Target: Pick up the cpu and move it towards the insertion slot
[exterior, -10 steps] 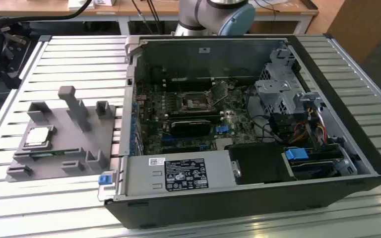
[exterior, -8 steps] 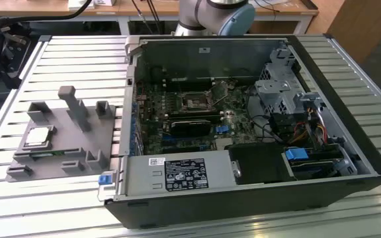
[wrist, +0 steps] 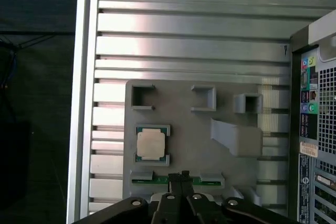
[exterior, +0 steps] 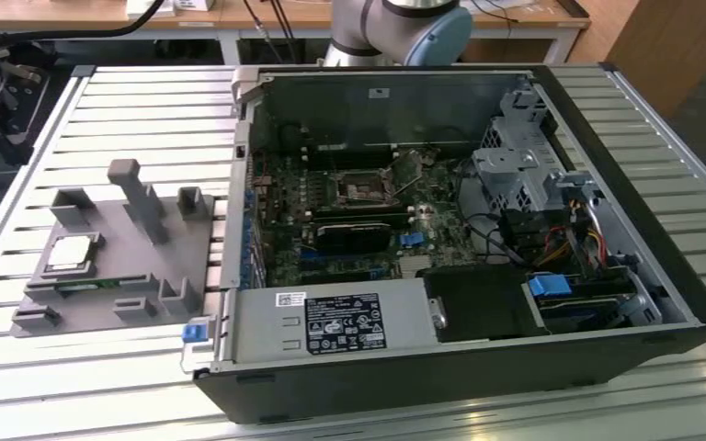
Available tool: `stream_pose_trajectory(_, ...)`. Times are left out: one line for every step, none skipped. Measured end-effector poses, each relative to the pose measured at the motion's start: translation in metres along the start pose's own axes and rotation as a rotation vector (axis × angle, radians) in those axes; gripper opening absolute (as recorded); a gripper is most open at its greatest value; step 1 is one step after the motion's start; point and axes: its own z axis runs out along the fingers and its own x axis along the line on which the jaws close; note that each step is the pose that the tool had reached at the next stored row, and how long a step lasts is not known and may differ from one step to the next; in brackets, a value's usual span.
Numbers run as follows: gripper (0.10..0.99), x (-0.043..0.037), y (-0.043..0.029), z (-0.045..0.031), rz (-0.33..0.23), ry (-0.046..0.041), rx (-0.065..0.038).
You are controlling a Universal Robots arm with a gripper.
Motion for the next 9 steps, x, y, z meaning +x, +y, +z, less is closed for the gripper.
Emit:
stream_pose_trajectory(0.106, 0.0021, 0.0001, -0.0001, 0.000, 0.0002, 0.000)
stream_pose_trajectory(0.106, 0.0045, 0.0001, -0.0001, 0.000, 0.0002, 0.000)
stream_pose_trajectory(0.106, 0.0070, 0.0001, 0.0000, 0.000, 0.0000, 0.000)
stream_pose_trajectory(0.106, 0.0096, 0.0002, 0.0001, 0.000, 0.0000, 0.000)
stream_pose_trajectory(0.106, 0.0120, 0.0002, 0.0001, 0.000, 0.0000, 0.000)
stream_pose_trajectory(0.106, 0.0143, 0.0003, 0.0001, 0.000, 0.0001, 0.000)
stream_pose_trajectory(0.106, 0.0160, 0.0003, 0.0002, 0.000, 0.0001, 0.000)
stream_pose_trajectory(0.106, 0.0178, 0.0003, 0.0002, 0.000, 0.0001, 0.000)
stream_pose_trajectory(0.106, 0.0190, 0.0003, 0.0003, 0.000, 0.0001, 0.000)
